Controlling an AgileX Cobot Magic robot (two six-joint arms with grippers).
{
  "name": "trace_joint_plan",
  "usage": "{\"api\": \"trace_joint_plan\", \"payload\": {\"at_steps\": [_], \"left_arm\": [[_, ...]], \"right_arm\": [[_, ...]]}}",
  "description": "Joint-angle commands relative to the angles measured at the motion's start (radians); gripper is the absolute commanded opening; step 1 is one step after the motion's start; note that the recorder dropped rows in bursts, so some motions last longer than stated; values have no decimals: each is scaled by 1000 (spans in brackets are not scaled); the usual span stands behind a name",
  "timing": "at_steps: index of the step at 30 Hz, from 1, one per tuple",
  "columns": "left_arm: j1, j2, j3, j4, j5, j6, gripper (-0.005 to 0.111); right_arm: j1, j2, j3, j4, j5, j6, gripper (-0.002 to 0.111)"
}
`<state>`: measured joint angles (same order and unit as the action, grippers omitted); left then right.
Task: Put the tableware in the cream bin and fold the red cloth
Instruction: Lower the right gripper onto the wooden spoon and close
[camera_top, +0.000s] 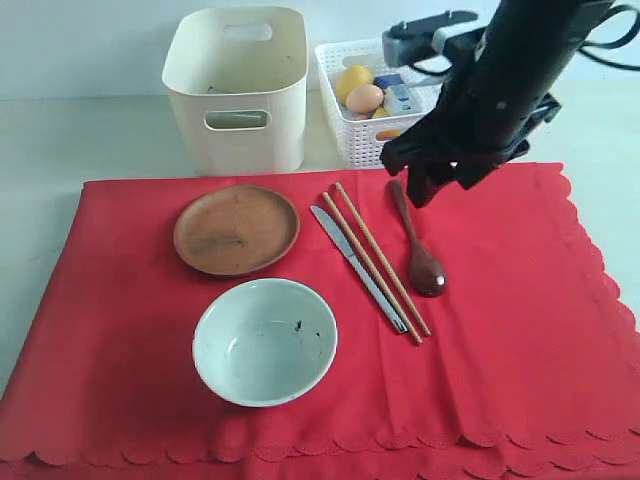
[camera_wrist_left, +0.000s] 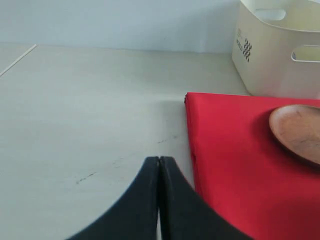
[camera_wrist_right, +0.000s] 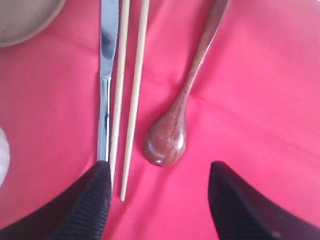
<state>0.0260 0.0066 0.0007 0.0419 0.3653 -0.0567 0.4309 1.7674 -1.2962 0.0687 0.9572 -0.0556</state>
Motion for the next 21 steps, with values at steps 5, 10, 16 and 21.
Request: {"api": "trace_joint_plan", "payload": {"at_steps": [5, 10, 16, 21], "left_arm": [[2, -7, -1, -5, -12, 2, 0], [2, -7, -1, -5, -12, 2, 0], [2, -7, -1, -5, -12, 2, 0], [2, -7, -1, -5, -12, 2, 0]], "right_arm": [[5, 169, 3, -40, -179, 56, 55], [5, 226, 1, -98, -254, 113, 53], [5, 272, -21, -98, -264, 113, 53], [5, 295, -41, -95, -264, 113, 50]]}}
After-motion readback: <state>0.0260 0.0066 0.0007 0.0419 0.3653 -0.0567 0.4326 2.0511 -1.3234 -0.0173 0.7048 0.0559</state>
